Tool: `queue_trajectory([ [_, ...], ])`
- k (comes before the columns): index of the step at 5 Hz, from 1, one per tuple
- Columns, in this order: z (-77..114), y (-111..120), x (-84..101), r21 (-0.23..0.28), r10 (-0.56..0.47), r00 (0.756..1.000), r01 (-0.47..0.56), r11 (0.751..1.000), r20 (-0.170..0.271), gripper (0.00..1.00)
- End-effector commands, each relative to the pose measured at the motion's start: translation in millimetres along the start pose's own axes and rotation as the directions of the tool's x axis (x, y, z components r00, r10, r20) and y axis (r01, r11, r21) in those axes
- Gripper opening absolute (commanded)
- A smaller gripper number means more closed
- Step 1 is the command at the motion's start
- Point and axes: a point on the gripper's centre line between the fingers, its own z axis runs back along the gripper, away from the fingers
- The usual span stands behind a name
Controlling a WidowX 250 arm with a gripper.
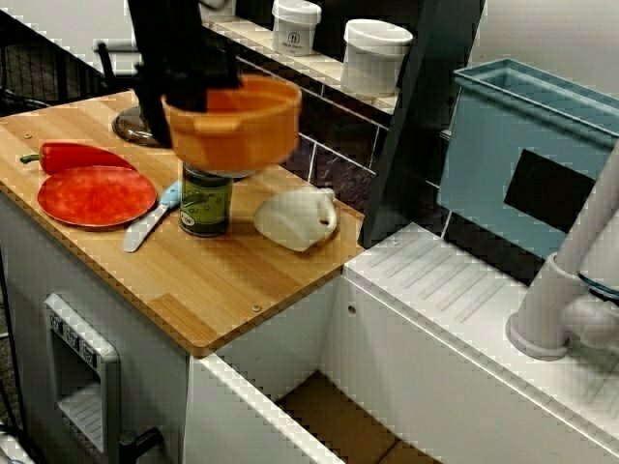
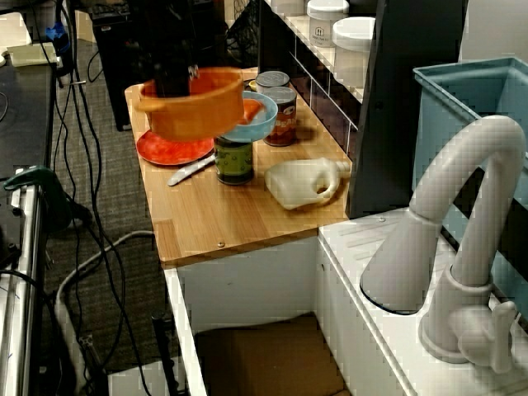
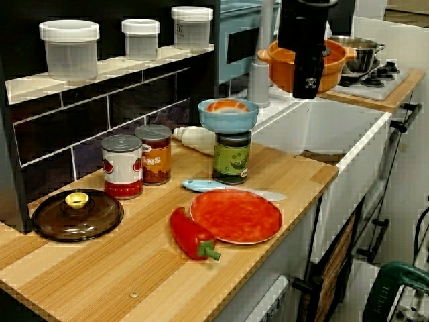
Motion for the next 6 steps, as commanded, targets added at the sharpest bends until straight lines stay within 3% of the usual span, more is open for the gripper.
queue_trajectory([
  [1, -9.6, -3.2, 11.7, 0.007, -0.042, 0.999, 0.042, 0.999, 0.022, 0.0],
  [2, -5.0, -1.2, 14.2, 0.004, -0.057, 0.998, 0.057, 0.998, 0.01, 0.0],
  [4, -8.7, 11.3, 13.1, 0.001, -0.062, 0.998, 0.061, 0.998, 0.026, 0.0],
  [6, -29.5, 20.8, 10.7, 0.033, -0.08, 0.996, 0.079, 0.996, 0.044, 0.0],
])
